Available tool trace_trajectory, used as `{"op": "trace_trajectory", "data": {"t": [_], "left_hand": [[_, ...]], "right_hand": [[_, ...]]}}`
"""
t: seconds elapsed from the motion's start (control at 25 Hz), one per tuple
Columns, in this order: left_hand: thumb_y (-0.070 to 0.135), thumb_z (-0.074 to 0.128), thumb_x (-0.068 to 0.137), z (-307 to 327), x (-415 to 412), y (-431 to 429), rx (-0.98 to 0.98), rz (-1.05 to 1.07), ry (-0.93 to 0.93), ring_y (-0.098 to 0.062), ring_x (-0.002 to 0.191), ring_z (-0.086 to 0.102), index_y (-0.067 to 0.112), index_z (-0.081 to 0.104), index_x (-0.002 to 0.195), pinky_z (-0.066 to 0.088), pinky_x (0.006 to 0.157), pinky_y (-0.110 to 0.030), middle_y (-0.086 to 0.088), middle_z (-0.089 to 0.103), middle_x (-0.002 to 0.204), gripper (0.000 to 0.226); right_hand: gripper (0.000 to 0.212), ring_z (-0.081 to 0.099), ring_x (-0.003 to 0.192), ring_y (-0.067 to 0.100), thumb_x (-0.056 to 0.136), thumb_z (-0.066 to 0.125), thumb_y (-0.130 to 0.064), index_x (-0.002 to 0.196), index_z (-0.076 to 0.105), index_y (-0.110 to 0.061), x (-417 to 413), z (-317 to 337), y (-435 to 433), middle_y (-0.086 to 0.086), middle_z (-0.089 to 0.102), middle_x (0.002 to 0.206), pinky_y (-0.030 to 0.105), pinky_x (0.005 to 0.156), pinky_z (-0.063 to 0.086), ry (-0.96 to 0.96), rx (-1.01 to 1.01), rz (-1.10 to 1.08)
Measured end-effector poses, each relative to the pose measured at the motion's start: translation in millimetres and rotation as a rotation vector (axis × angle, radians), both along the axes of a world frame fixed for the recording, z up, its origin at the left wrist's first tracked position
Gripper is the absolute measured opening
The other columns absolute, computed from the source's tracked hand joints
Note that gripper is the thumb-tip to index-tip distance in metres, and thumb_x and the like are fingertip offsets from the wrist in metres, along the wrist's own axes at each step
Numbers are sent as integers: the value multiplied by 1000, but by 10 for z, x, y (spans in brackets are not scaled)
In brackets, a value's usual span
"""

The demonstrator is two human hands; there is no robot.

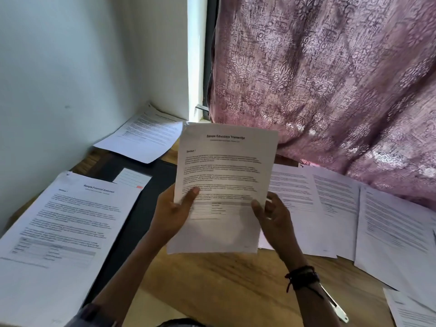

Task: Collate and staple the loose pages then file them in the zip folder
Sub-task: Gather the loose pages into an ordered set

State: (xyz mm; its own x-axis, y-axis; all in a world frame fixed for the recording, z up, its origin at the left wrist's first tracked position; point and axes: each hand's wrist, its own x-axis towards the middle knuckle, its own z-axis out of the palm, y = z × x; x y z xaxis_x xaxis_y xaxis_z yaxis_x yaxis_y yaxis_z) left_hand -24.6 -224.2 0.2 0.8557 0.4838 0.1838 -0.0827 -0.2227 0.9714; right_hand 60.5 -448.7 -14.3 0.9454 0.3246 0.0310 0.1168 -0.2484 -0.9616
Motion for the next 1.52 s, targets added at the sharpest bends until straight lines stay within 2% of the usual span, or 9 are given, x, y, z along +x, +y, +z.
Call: {"op": "trace_trajectory", "data": {"t": [0.12,0.2,0.28,0.52,0.76,0.92,1.12,1.28,1.52], "left_hand": [[18,61,92,88,2,98,10,47,-21,1,83,69,31,62,96,54,64,-13,28,70,86,14],[21,61,91,101,-5,168,-16,107,-21,4,80,68,31,61,94,54,62,-13,28,70,82,10],[32,63,87,78,-4,218,-45,164,-12,2,81,69,29,63,97,55,63,-15,19,71,86,10],[22,63,89,6,26,210,-74,198,18,4,78,68,26,62,97,54,60,-12,24,71,81,9],[13,63,90,67,102,-10,-134,126,20,0,78,70,28,62,95,54,60,-14,26,71,83,16],[11,63,90,162,155,-250,-265,64,44,-8,81,72,17,65,101,56,61,-17,16,75,87,13],[21,69,84,192,151,-810,-539,6,123,-27,93,72,17,70,107,58,79,-43,-5,75,104,24],[18,67,87,147,123,-1280,-499,-61,193,-28,92,72,18,69,106,57,82,-47,-4,75,103,19],[21,64,89,116,178,-1809,-467,-183,291,-30,93,72,11,68,111,58,82,-46,-8,74,105,24]], "right_hand": [[36,65,110,25,83,67,-47,116,58,-35,344,-167,-355,12,67,119,37,91,52,-22,-196,-275],[62,56,121,34,83,73,-41,133,49,-13,535,-304,-663,19,59,131,42,100,44,35,-459,-371],[73,44,130,40,82,76,-38,139,42,-7,673,-379,-907,25,49,138,47,108,34,109,-652,-403],[93,33,132,44,69,87,-40,141,35,-11,819,-438,-1190,27,35,140,56,106,31,243,-806,-414],[84,43,128,40,70,88,-21,136,37,-14,844,-454,-1265,20,46,139,50,104,37,163,-626,-334],[54,52,128,25,80,76,-2,126,59,-26,713,-305,-1363,3,58,135,40,111,37,-18,-402,-193],[43,54,125,7,88,69,-8,125,66,-30,331,-20,-1689,-8,59,137,27,105,46,238,77,-109],[44,61,117,3,88,67,-9,126,64,-31,29,96,-2027,-10,63,131,15,88,53,327,157,-44],[52,60,122,30,93,49,4,142,47,-14,-245,101,-2389,11,60,136,45,94,54,388,407,113]]}}
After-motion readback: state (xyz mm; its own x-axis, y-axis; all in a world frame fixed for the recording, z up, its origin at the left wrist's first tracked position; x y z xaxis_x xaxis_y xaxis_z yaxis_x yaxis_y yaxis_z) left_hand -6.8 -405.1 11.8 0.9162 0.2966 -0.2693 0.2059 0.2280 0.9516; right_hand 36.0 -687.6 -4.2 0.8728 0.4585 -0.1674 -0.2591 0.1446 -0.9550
